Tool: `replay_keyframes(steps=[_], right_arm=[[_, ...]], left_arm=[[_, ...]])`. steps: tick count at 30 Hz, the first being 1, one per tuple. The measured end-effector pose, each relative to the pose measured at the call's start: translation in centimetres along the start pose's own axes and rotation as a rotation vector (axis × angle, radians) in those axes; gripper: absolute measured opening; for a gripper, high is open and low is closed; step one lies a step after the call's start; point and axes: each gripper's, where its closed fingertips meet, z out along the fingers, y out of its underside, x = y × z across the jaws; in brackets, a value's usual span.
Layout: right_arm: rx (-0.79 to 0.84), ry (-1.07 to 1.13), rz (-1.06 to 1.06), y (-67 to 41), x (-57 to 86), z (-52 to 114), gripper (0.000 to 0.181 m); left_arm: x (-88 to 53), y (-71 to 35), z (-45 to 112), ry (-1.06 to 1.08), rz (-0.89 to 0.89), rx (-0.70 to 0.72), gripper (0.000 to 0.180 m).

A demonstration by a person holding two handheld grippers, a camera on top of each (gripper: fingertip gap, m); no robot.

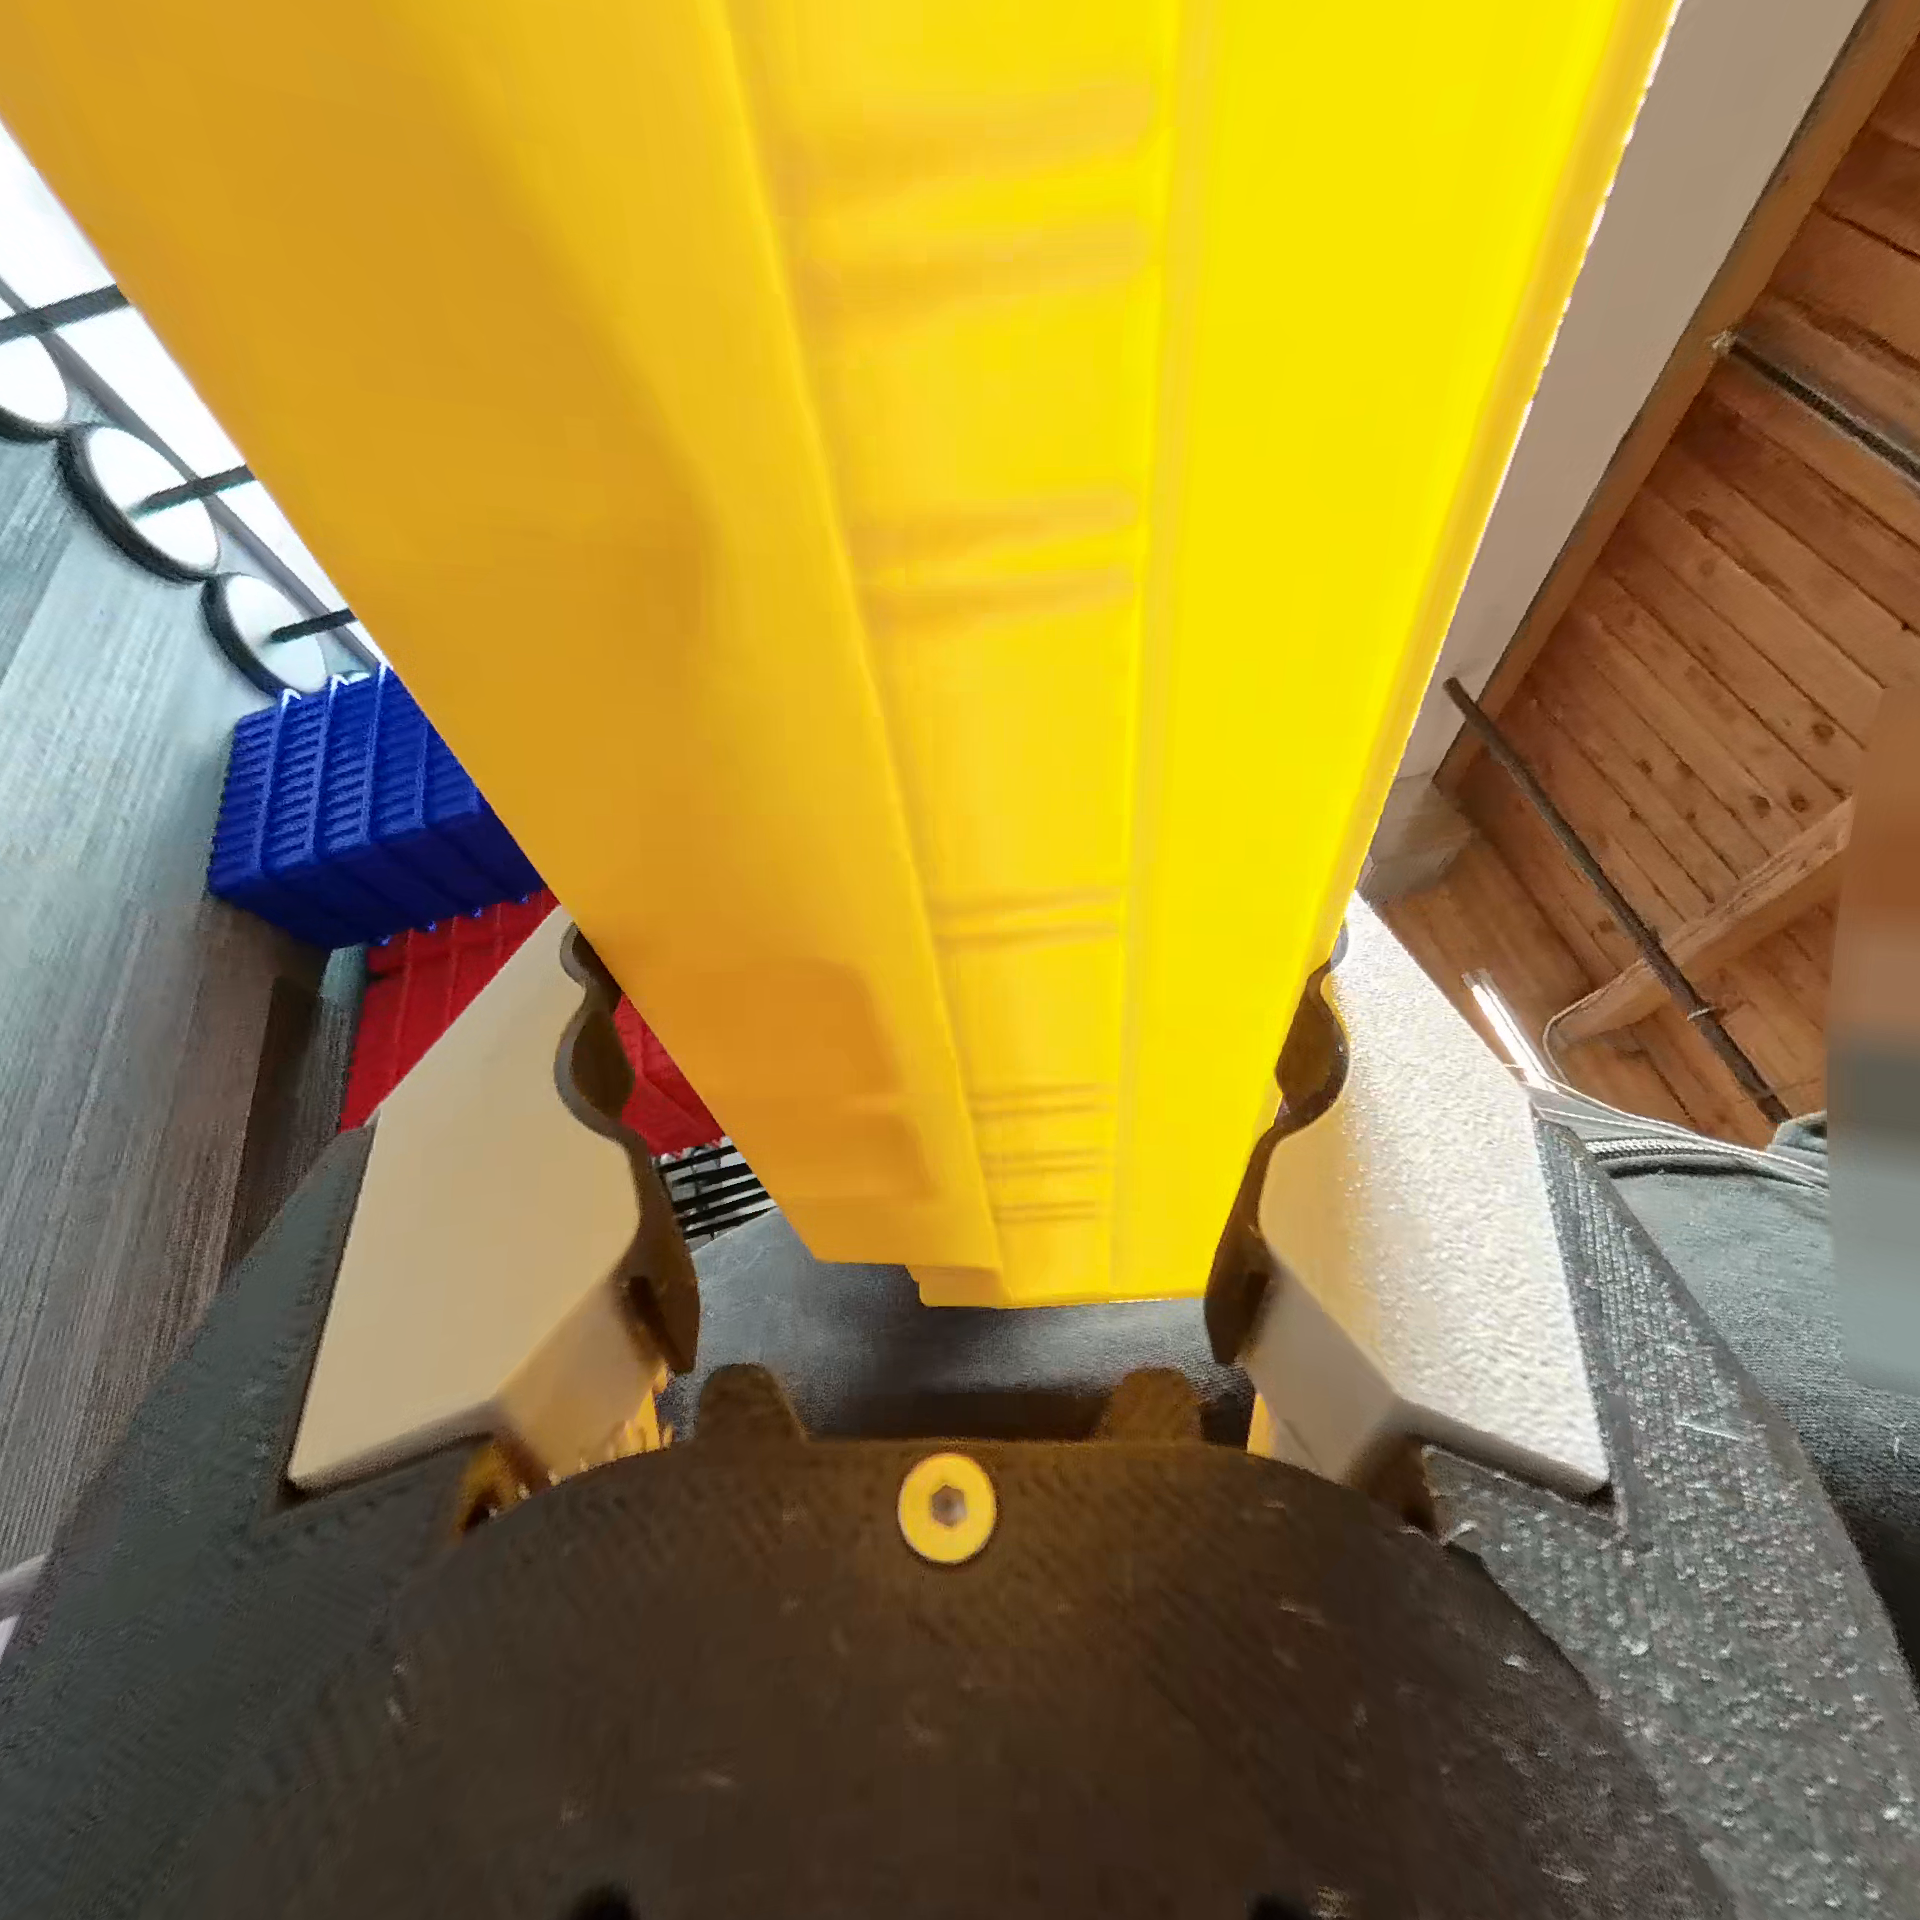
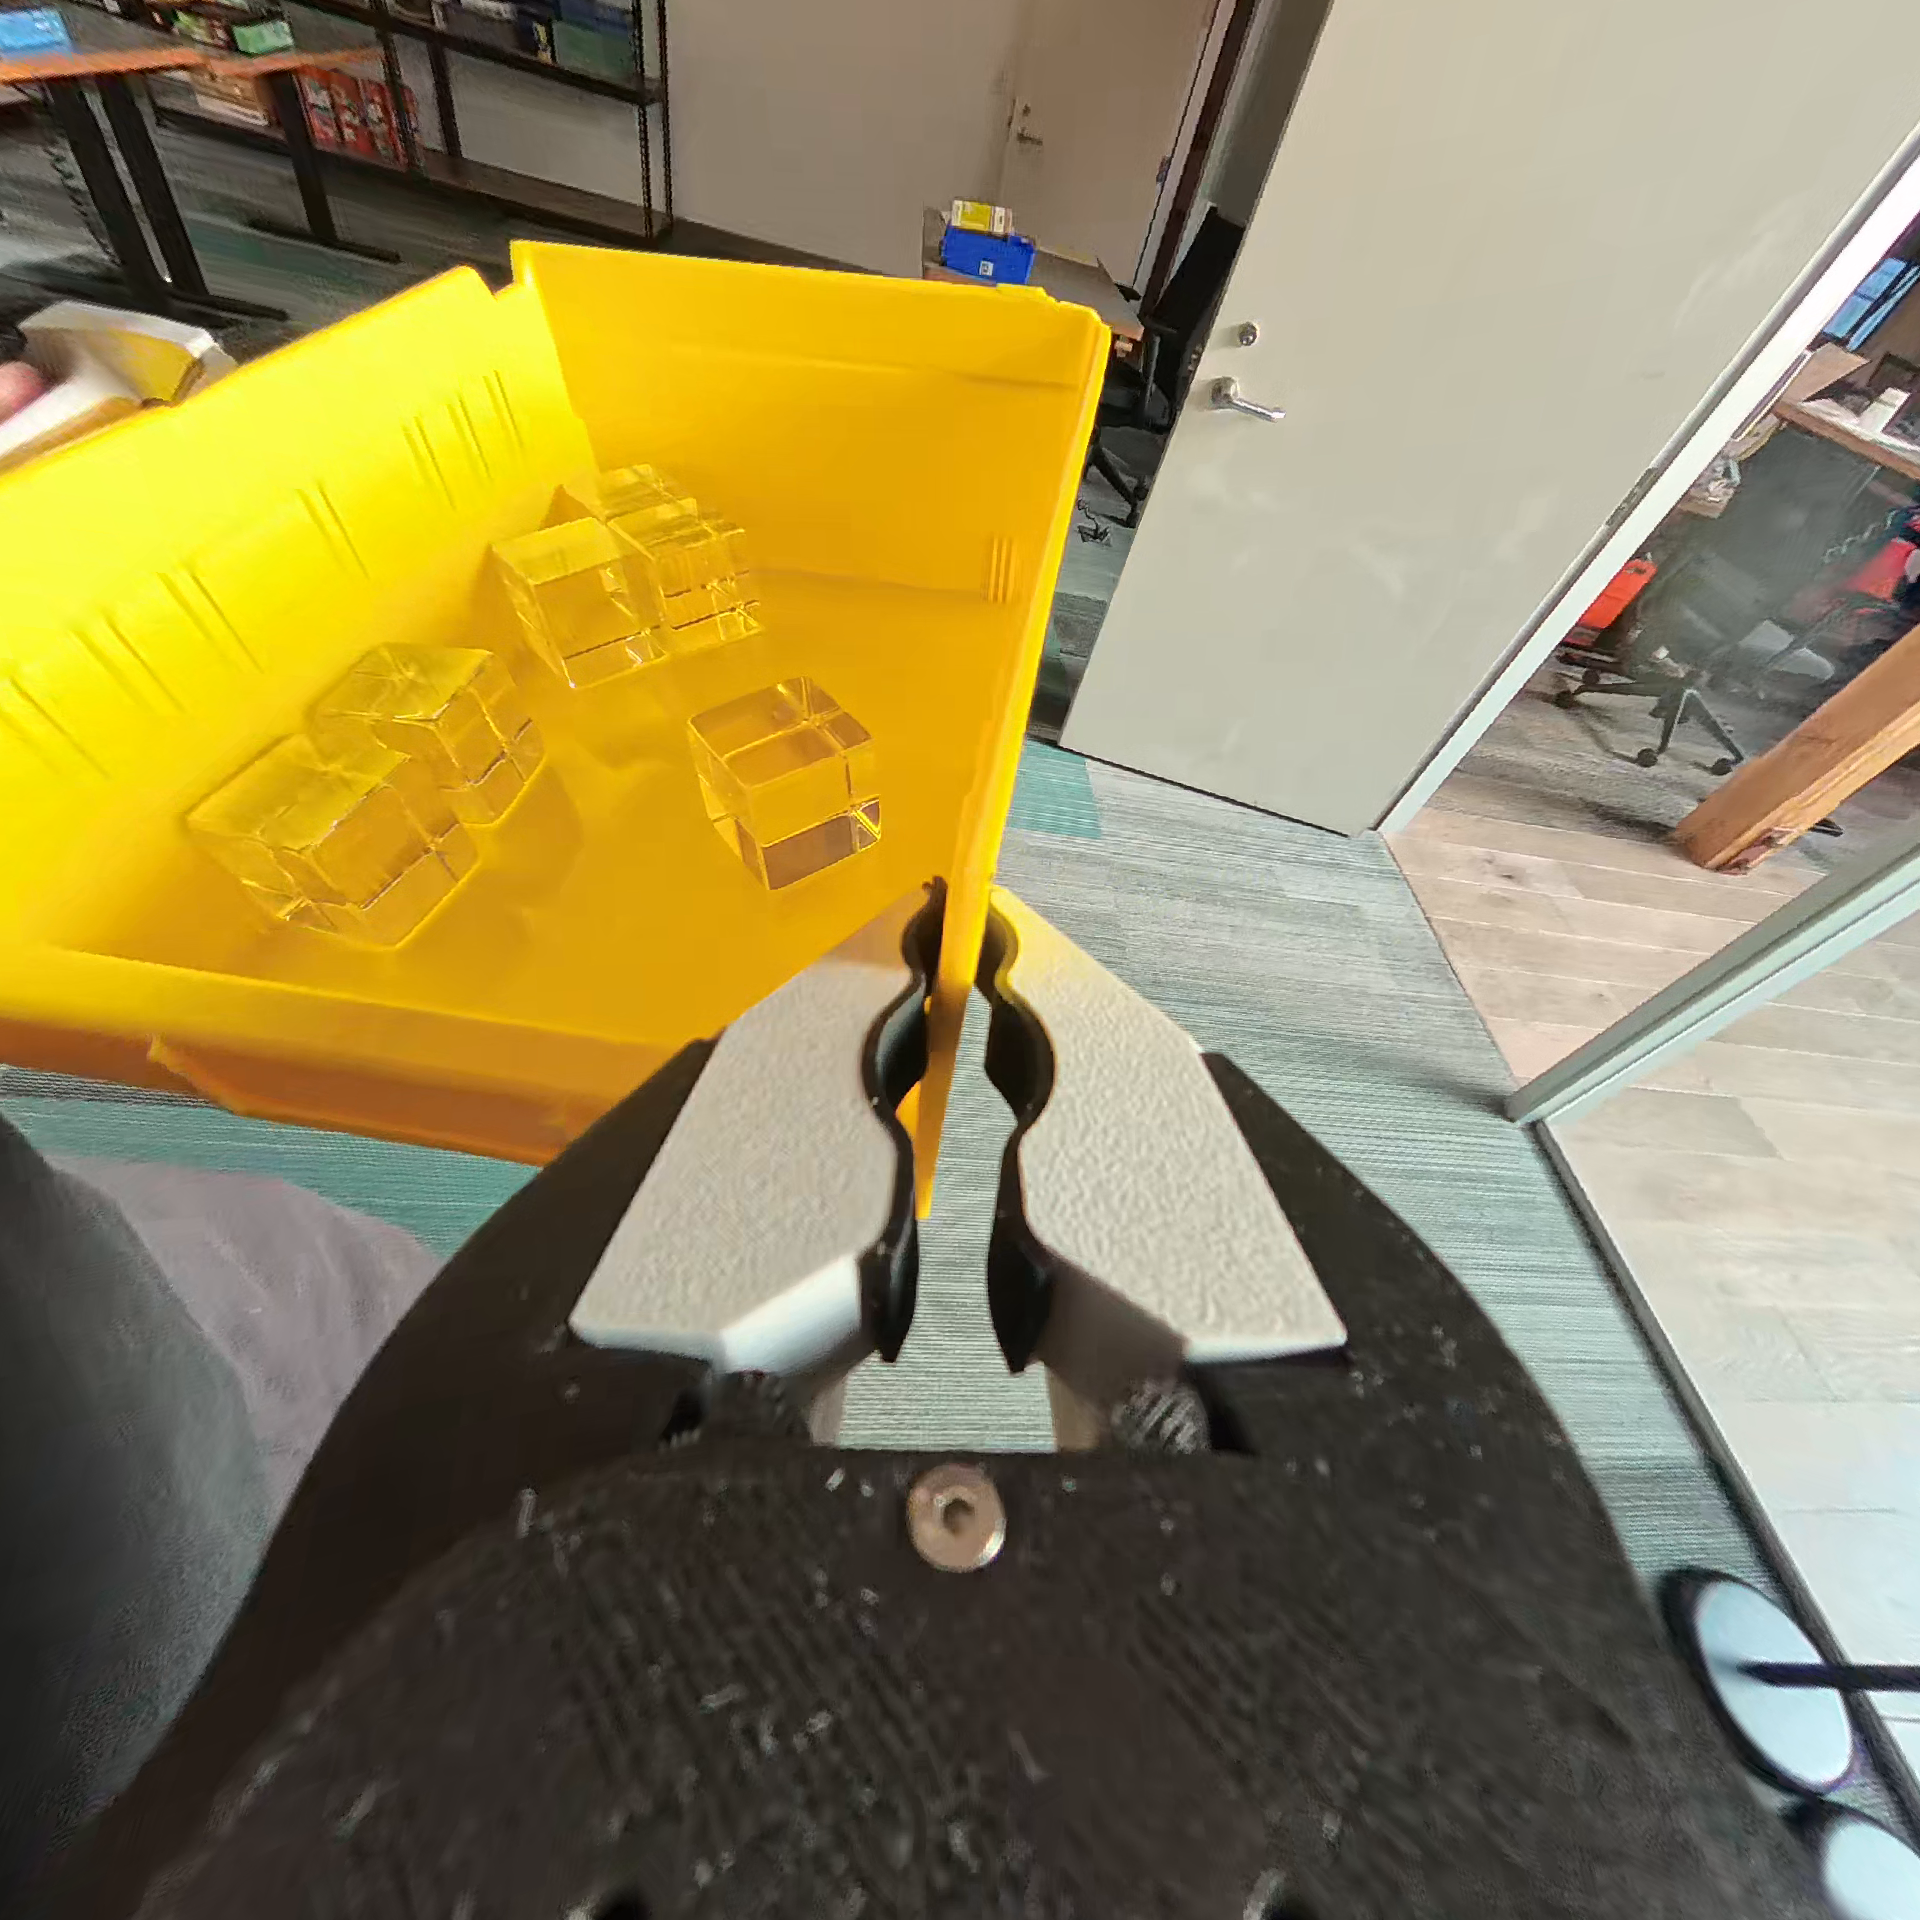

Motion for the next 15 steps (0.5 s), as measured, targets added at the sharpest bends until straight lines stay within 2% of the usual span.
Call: replay_keyframes(steps=[3, 10, 15], right_arm=[[-0.023, -0.001, -0.002, 1.2, 7.9, 8.8, 0.002], [-0.042, 0.090, 0.061, -0.1, 26.6, 29.1, 0.003], [-0.004, 0.116, 0.111, -1.6, 39.8, 41.8, 0.004]], left_arm=[[-5.4, -10.6, 3.8, 0.031, -0.038, 0.031, 0.128], [-14.3, -37.3, 12.5, 0.070, -0.078, -0.014, 0.128], [-17.8, -55.3, 19.2, 0.025, -0.042, -0.090, 0.129]])
